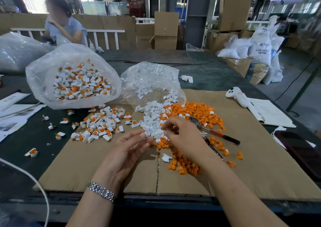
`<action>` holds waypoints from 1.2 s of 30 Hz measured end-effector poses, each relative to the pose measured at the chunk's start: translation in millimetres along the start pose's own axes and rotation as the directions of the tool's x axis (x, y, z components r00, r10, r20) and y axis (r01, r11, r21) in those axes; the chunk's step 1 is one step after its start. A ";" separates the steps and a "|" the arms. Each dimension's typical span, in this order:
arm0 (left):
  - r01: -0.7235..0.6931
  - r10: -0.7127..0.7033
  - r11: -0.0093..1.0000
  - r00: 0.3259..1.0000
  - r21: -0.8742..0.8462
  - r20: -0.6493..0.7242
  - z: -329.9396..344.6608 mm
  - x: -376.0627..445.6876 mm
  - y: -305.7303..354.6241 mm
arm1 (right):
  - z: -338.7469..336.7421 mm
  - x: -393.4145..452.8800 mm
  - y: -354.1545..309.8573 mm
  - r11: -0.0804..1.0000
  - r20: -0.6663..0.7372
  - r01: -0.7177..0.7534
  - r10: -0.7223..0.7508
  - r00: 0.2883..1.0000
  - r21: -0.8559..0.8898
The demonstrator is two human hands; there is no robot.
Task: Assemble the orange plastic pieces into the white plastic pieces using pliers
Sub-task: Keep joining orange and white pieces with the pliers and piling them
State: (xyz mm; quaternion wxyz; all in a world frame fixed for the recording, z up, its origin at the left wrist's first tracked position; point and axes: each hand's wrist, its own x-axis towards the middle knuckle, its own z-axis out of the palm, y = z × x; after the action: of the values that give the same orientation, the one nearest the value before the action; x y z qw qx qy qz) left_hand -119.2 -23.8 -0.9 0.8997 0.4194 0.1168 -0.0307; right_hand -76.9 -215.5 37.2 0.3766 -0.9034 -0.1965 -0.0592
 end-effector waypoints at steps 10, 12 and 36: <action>-0.033 0.033 0.999 0.999 0.018 0.031 6.6 -2.2 -3.4 | 4.4 -5.4 -23.6 0.867 0.011 -0.037 0.037 0.999 0.497; -0.049 0.048 0.999 0.998 0.013 0.038 7.8 -2.9 -2.9 | 5.8 -6.5 -24.0 0.888 -0.005 -0.005 0.008 1.000 0.459; -0.223 0.193 0.962 0.964 0.157 0.183 8.0 -11.3 3.4 | -8.5 -16.9 -31.9 0.935 0.065 0.039 -0.066 0.996 0.352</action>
State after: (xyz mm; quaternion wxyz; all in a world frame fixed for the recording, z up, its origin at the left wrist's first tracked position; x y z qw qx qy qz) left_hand -128.2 -28.2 9.3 0.8639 0.5033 -0.0064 0.0193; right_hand -104.8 -206.3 59.9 0.5222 -0.8178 -0.2419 0.0011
